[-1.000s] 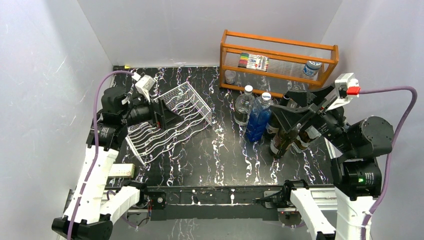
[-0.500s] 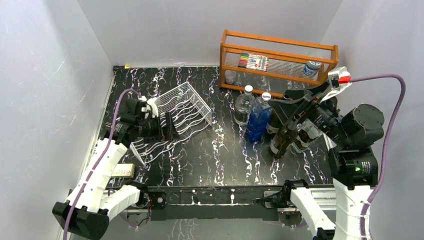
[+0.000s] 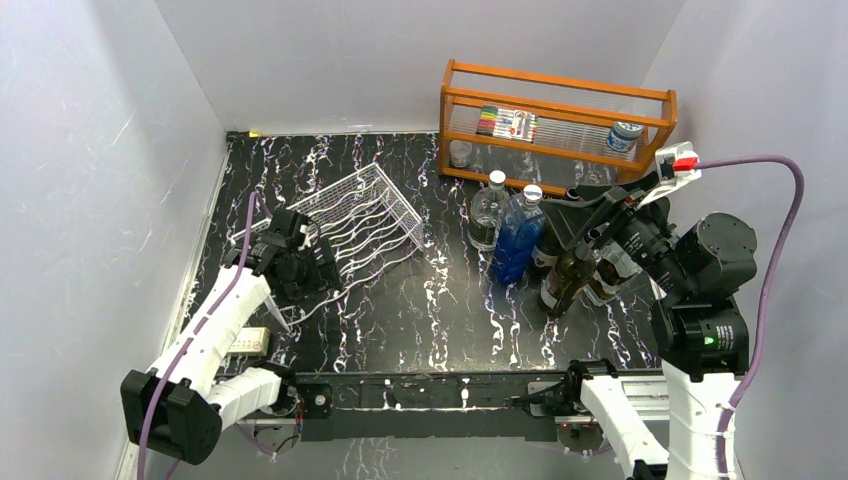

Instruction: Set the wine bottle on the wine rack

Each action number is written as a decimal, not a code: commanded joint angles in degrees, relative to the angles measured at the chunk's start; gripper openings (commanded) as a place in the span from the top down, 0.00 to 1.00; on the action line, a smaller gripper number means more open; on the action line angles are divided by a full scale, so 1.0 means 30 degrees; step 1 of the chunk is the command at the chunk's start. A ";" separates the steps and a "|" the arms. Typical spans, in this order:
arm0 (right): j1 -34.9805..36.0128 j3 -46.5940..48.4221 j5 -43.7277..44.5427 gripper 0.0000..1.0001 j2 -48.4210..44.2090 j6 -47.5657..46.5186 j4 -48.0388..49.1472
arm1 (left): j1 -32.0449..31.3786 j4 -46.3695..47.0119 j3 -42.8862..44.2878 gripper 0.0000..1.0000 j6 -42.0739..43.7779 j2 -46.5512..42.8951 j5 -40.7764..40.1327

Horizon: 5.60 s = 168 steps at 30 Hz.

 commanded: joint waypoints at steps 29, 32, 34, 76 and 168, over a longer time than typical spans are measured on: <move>-0.0061 0.0246 0.2755 0.02 -0.0839 0.0281 -0.0636 | -0.0027 1.0691 0.2263 0.39 -0.2724 0.7555 0.0075; -0.0077 0.0327 0.2773 0.02 -0.0834 0.0195 -0.0670 | -0.0030 1.1074 0.3037 0.56 -0.2599 0.8756 0.0395; -0.0064 0.0585 0.2326 0.02 -0.0645 0.0073 -0.0949 | -0.0046 1.1073 0.3533 0.59 -0.2651 0.9332 0.0466; 0.4836 0.4779 0.7930 0.16 0.6578 -0.4021 -0.7517 | -0.0201 1.2901 0.1167 0.02 0.3738 -0.4289 0.6336; 0.9000 -0.9577 0.3539 0.56 0.3501 0.9274 0.5882 | -0.9096 2.2497 -0.4923 0.05 1.0538 0.2018 0.9142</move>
